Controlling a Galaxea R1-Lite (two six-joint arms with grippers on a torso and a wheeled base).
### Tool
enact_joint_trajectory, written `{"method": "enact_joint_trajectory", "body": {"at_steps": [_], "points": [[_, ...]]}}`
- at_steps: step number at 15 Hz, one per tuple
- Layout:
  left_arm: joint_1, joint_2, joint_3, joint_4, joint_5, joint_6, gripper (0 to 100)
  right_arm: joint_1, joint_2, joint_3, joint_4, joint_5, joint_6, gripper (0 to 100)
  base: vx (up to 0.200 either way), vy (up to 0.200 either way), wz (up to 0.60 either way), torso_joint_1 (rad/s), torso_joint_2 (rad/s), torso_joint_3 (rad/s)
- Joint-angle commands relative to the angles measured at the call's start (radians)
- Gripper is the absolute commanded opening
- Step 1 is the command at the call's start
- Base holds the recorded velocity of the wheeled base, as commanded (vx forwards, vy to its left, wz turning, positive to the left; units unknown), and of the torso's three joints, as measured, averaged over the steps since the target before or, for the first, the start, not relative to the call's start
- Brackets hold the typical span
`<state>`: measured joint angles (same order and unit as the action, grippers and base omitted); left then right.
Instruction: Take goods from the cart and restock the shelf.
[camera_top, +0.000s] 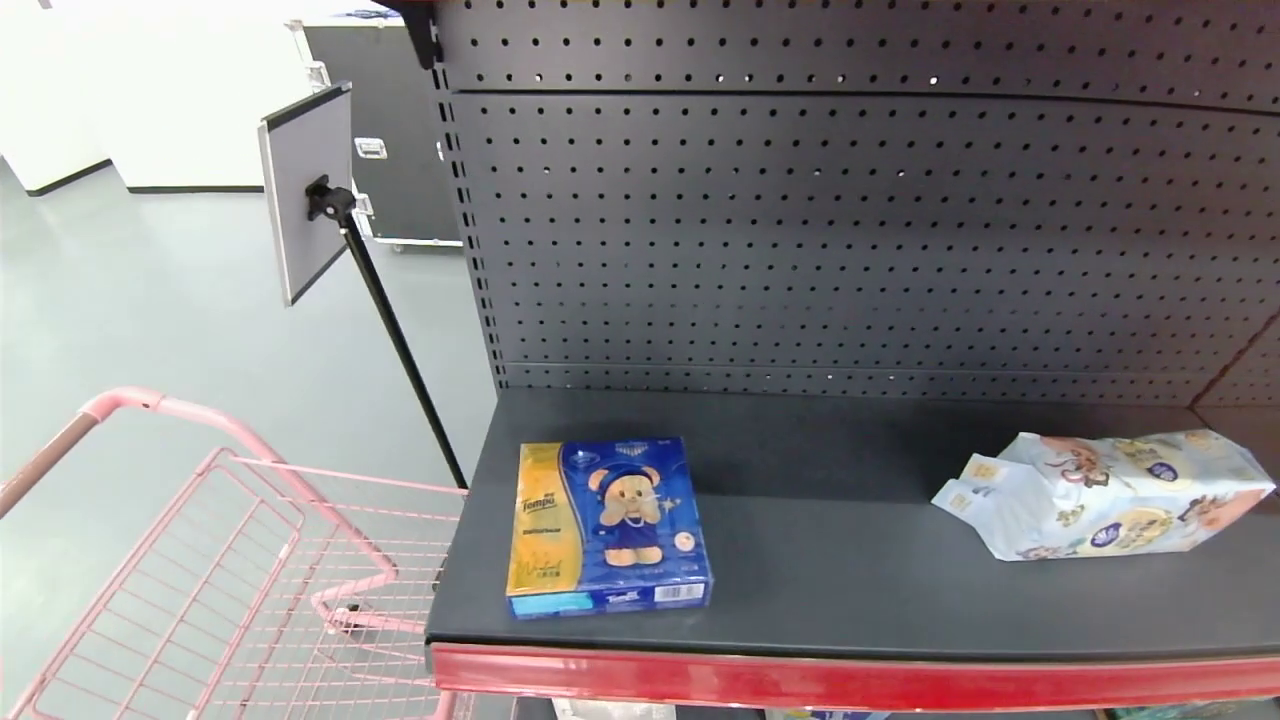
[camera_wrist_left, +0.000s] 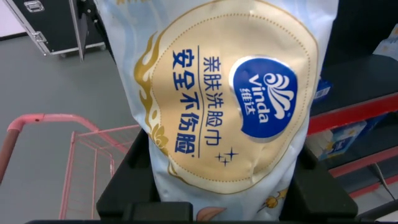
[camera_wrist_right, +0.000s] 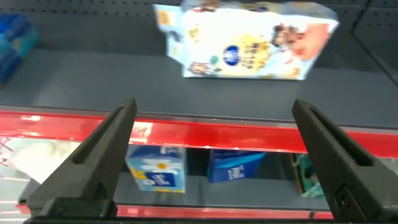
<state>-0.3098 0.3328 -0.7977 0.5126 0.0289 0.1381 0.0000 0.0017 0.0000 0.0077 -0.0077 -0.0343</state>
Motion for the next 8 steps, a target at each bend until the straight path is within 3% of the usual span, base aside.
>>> {"method": "enact_joint_trajectory", "body": {"at_steps": [1,8], "points": [[0.000,0.002,0.000,0.000,0.000,0.000,0,0.000,0.000,0.000,0.000,0.000,-0.001,100,0.000,-0.200,0.00,-0.002,0.01,-0.002],[0.000,-0.001,-0.002,0.001,-0.001,0.012,0,0.000,0.000,0.000,0.002,0.000,-0.001,100,0.000,-0.200,0.00,0.002,0.01,0.008]]}}
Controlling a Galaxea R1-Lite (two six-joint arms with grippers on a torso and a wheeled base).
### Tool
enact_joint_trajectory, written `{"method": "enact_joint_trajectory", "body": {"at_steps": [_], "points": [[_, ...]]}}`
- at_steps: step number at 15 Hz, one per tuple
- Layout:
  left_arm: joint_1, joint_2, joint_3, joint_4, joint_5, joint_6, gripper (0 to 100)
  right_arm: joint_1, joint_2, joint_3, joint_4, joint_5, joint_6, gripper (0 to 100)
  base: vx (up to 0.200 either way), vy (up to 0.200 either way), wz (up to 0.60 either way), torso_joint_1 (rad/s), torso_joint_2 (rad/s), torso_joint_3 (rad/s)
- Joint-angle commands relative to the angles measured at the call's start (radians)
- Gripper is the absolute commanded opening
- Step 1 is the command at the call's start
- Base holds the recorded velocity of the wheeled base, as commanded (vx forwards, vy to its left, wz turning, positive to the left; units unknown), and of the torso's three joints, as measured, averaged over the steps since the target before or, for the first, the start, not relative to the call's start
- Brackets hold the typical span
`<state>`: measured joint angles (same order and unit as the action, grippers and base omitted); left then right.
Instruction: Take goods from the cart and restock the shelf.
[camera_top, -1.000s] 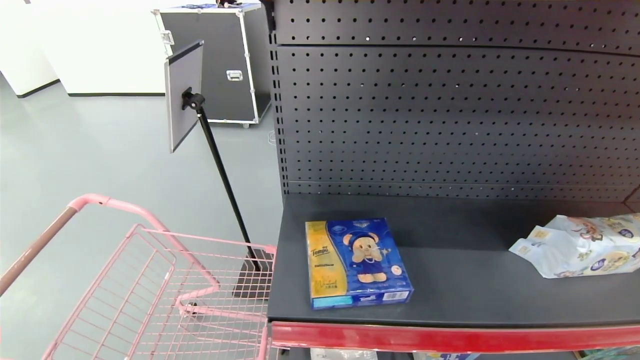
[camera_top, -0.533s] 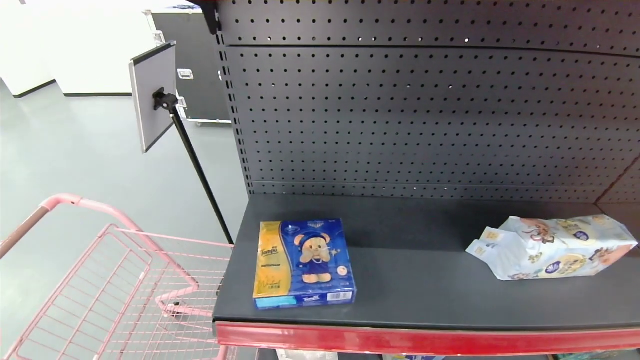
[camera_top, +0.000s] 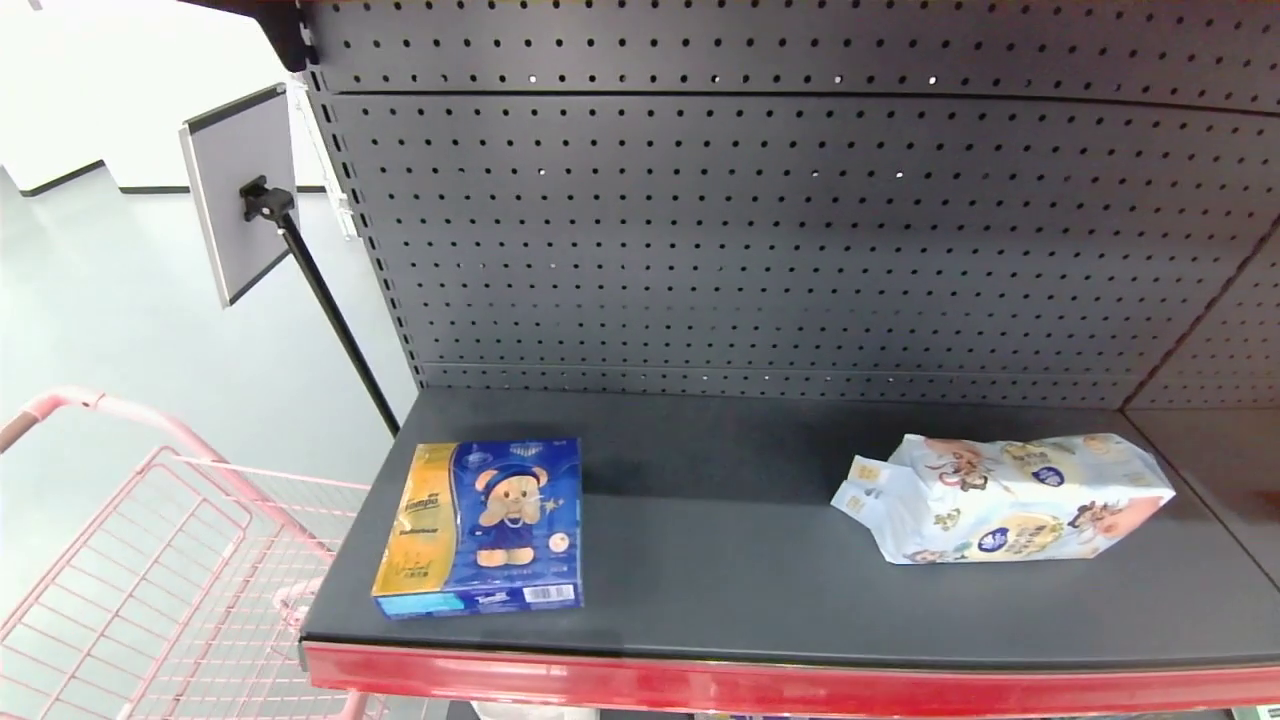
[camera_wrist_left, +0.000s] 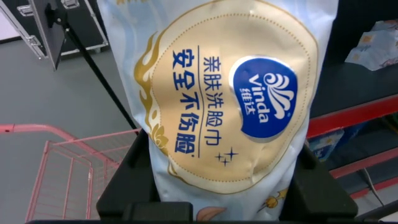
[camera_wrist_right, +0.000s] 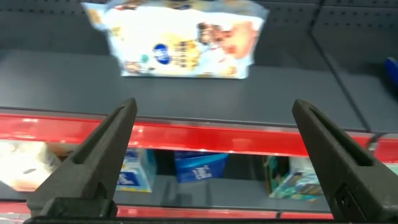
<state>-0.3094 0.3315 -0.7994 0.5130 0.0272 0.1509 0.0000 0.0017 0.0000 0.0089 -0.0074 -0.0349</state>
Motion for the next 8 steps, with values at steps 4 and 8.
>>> {"method": "enact_joint_trajectory", "body": {"at_steps": [4,8], "points": [[-0.001,0.000,0.002,0.013,0.000,0.013,0,0.000,0.000,0.000,-0.001,0.000,0.000,100,0.000,-0.200,0.00,0.002,0.00,0.004],[-0.001,-0.002,0.000,0.038,-0.001,0.013,0,0.000,0.000,0.000,-0.001,0.000,0.000,100,0.000,-0.200,0.00,0.001,0.01,0.010]]}}
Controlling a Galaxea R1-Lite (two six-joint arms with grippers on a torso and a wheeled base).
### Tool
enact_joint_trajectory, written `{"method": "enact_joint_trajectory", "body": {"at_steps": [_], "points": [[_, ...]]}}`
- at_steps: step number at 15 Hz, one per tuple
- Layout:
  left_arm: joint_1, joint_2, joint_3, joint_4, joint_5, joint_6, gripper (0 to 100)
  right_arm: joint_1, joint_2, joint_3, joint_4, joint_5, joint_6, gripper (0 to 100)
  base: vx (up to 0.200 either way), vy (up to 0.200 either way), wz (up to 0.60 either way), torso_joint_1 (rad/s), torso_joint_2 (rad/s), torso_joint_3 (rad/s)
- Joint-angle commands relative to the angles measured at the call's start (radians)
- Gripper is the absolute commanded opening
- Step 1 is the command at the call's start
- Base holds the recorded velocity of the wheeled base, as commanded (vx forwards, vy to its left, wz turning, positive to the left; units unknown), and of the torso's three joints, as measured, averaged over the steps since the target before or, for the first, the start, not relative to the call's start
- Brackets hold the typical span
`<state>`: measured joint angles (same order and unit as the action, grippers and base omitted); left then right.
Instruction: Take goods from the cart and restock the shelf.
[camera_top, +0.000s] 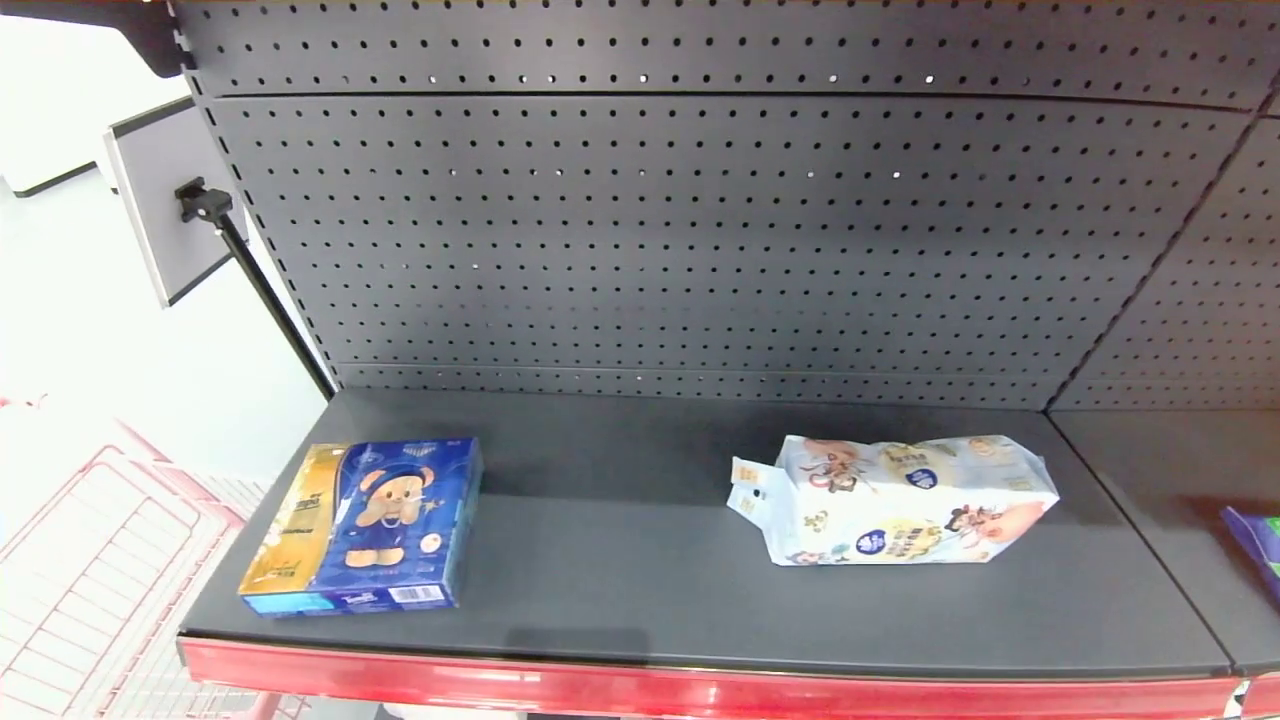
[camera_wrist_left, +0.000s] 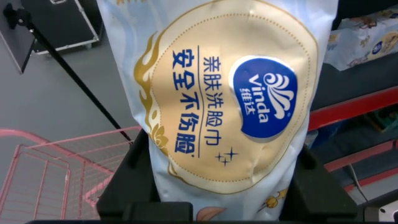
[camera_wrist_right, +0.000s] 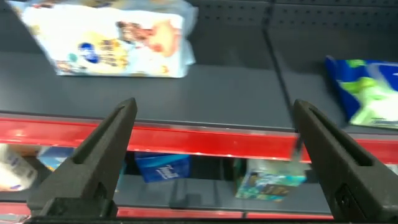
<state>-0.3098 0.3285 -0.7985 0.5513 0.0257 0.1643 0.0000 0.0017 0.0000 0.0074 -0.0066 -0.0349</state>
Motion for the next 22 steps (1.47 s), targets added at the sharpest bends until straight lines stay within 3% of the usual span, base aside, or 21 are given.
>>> {"method": "enact_joint_trajectory", "body": {"at_steps": [1,7,12,13,14,16,17,20,22], "points": [[0.000,0.001,-0.001,-0.001,0.000,0.000,0,0.000,0.000,0.000,0.000,-0.001,0.000,100,0.000,-0.200,0.00,0.002,0.00,0.012],[0.000,0.000,-0.001,0.001,0.000,0.001,0,0.000,0.000,0.000,0.002,0.000,-0.003,100,0.000,-0.200,0.00,-0.002,0.01,0.008],[0.000,0.004,0.007,0.001,0.000,0.023,0,0.002,0.017,-0.025,-0.003,0.013,-0.008,100,0.000,-0.160,0.00,0.001,0.01,0.004],[-0.002,0.007,0.010,0.001,-0.001,0.032,0,0.008,0.328,-0.336,0.003,0.022,0.033,100,0.000,0.000,0.00,0.000,0.00,0.000],[-0.002,0.006,0.016,0.002,-0.004,0.034,0,0.018,0.455,-0.477,0.009,0.031,0.064,100,0.000,0.000,0.00,0.000,0.00,0.000],[-0.002,0.021,0.025,0.002,-0.007,0.058,0,0.046,0.699,-0.640,0.000,0.054,0.001,100,0.000,0.000,0.00,0.000,0.00,0.000],[-0.002,0.037,0.021,0.001,-0.007,0.063,0,0.055,0.807,-0.673,-0.009,0.062,-0.040,100,0.000,0.000,0.00,0.000,0.00,0.000],[0.001,0.072,0.025,-0.005,0.003,0.063,0,0.183,0.977,-0.675,-0.015,0.249,-0.076,100,0.000,0.000,0.00,0.000,0.00,0.000],[0.001,0.087,0.027,-0.007,0.003,0.067,0,0.245,1.110,-0.681,-0.015,0.315,-0.080,100,0.000,0.000,0.00,0.000,0.00,0.000]]}}
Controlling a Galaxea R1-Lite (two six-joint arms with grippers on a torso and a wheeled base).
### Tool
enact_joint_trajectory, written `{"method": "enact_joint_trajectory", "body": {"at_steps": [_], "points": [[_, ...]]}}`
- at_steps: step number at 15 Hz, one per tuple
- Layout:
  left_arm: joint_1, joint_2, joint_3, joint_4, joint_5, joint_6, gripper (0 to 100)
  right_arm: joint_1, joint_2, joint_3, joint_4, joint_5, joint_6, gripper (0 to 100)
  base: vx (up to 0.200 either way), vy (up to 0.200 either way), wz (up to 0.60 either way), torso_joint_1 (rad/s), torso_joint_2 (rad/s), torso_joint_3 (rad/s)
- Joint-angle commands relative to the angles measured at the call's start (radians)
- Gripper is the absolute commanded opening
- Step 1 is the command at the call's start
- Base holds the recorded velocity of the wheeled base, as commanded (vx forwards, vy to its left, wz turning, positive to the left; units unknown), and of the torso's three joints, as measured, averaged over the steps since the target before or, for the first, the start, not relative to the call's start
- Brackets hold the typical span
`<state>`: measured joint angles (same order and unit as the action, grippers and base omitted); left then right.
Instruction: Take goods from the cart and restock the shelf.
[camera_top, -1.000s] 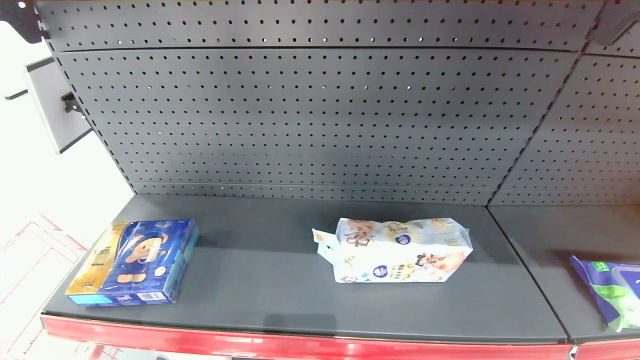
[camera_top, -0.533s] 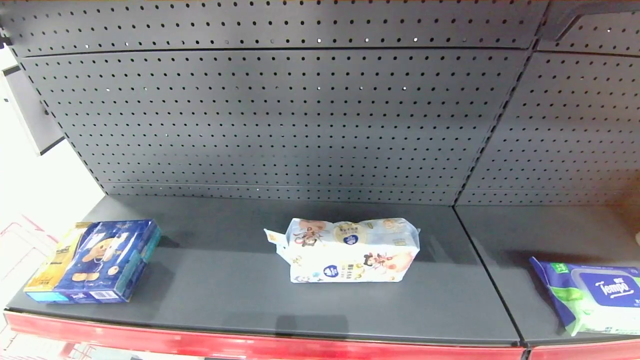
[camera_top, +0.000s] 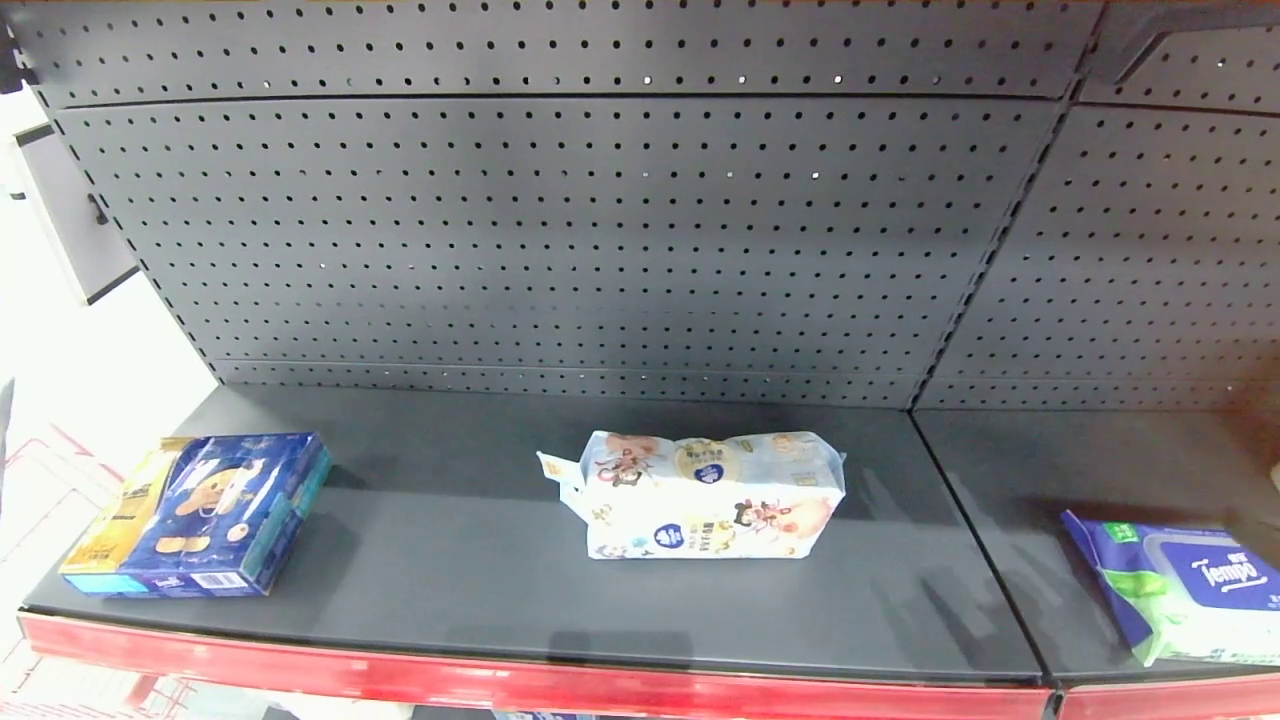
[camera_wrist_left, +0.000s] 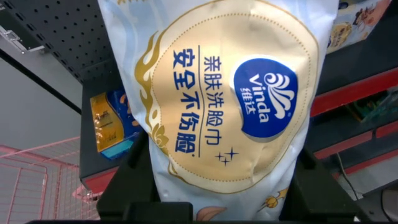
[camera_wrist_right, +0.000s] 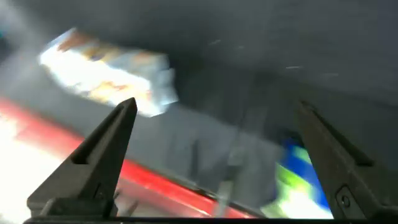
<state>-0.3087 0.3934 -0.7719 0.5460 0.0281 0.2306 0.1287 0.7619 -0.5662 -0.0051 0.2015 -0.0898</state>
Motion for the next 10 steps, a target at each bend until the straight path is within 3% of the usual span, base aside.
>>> {"method": "enact_joint_trajectory", "body": {"at_steps": [1,4,6,10], "points": [[0.000,0.030,-0.001,-0.001,0.000,0.001,0,0.117,0.395,-0.120,-0.010,0.141,-0.027,100,0.000,0.000,0.00,0.000,0.00,0.000],[-0.001,0.015,0.006,0.023,-0.042,-0.001,0,0.112,0.609,-0.158,-0.056,0.283,-0.136,100,0.000,0.000,0.00,0.000,0.00,0.000],[-0.001,0.004,-0.001,0.091,-0.043,-0.001,0,0.112,0.731,-0.213,-0.072,0.357,-0.215,100,0.000,0.000,0.00,0.000,0.00,0.000],[0.000,-0.025,-0.001,0.095,-0.040,-0.001,0,0.112,0.873,-0.324,-0.075,0.461,-0.315,100,0.000,0.000,0.00,0.000,0.00,0.000]]}}
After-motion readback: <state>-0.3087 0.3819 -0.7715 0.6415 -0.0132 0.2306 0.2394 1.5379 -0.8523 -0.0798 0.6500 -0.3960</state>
